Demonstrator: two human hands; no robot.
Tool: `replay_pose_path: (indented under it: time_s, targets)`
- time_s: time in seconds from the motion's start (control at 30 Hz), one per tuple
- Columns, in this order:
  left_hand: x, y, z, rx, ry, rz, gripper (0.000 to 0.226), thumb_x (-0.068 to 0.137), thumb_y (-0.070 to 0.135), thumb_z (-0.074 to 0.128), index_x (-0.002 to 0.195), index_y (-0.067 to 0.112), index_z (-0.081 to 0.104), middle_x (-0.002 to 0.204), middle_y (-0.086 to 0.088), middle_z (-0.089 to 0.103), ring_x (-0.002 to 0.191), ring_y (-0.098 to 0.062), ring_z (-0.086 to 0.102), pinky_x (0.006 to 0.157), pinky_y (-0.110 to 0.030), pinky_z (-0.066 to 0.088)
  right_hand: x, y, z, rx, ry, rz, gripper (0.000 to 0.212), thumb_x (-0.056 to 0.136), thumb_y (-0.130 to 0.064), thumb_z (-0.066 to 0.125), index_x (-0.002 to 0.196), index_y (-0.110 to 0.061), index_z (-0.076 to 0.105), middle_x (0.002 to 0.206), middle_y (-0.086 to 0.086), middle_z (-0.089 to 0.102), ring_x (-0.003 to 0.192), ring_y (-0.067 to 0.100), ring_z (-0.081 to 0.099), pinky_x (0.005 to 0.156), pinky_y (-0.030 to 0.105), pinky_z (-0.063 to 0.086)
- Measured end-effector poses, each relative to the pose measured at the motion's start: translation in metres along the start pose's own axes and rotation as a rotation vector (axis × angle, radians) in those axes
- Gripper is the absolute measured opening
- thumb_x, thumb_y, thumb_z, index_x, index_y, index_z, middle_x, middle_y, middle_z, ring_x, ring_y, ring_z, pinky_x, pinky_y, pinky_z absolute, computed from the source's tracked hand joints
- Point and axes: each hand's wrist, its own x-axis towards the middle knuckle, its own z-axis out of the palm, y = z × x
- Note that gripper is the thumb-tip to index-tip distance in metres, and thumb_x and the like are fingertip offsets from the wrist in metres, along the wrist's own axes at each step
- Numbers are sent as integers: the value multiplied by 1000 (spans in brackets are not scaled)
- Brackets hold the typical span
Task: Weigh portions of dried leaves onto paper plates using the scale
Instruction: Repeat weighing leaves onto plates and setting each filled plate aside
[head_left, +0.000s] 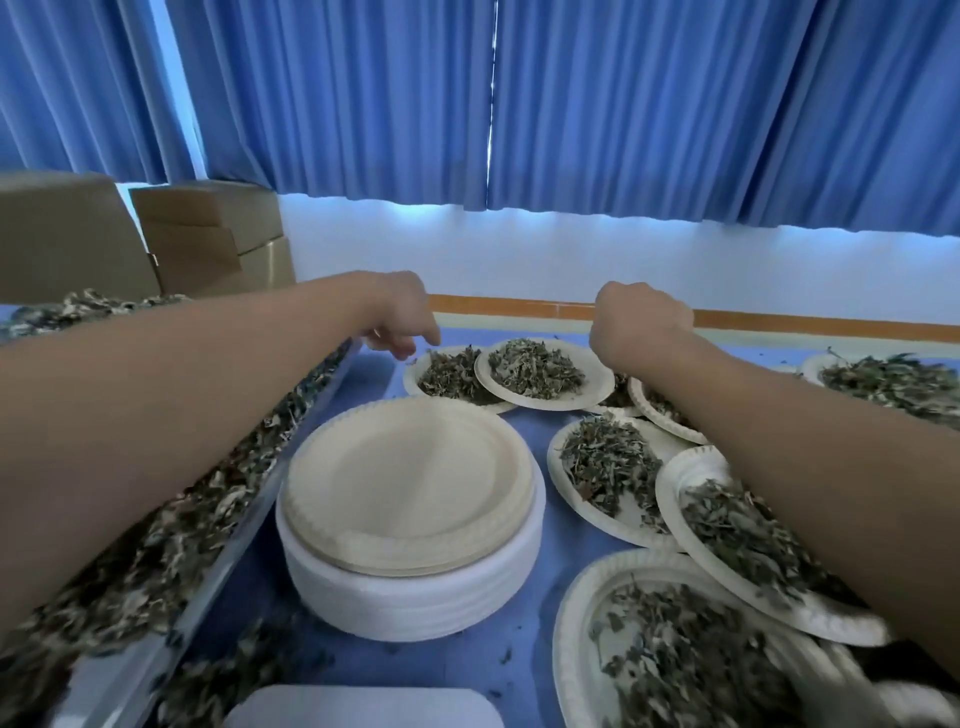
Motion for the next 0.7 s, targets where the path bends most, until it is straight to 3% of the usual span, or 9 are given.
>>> replay_pose_path:
  time_s: [0.13,0.2,0.27,0.37,0.43,0.53,0.7]
  targets:
    - [-53,-41,-27,83,155,39,16,90,15,71,100,4,76,74,-9,72,66,-24,60,56,-28,48,-47,-23,-42,90,45,-61,18,89,-1,51,83,-13,40,74,3,42,72,28,50,66,34,38]
    - [-81,-64,-39,164,242,55,12,88,18,73,93,9,79,84,-7,75,72,-22,65,69,-34,57,-76,-36,-53,145,64,-105,22,89,-2,53,76,-13,40,72,3,45,63,23,47,61,32,35]
    - [-112,-87,-47,195,269,38,13,87,20,75,95,10,80,95,-7,76,86,-23,67,84,-36,56,-107,-52,-60,193,100,-172,29,91,-6,56,70,-16,38,70,2,47,57,19,42,53,28,29]
    - [-154,-113,-43,183,235,68,13,86,21,79,97,13,78,96,-4,74,88,-19,65,86,-29,51,-150,-73,-69,245,158,-266,34,92,-12,59,68,-18,36,67,2,44,53,19,39,48,27,24]
    - [-176,-122,-31,149,264,144,14,88,23,77,101,16,76,102,-3,73,92,-17,65,90,-30,51,-173,-85,-73,285,179,-312,33,92,-12,58,66,-17,37,64,2,42,51,21,38,47,28,25]
    - [-206,-122,-15,22,362,284,17,92,26,73,106,18,77,106,0,74,99,-16,67,96,-34,52,-198,-95,-75,317,94,-403,25,96,-20,57,72,-14,54,65,5,52,60,27,53,52,31,37]
    - [-242,-109,8,55,366,582,24,97,29,66,117,20,75,119,2,71,111,-14,64,101,-36,48,-220,-91,-71,279,-52,-630,49,102,-34,56,58,-12,50,58,8,45,57,25,45,59,37,40]
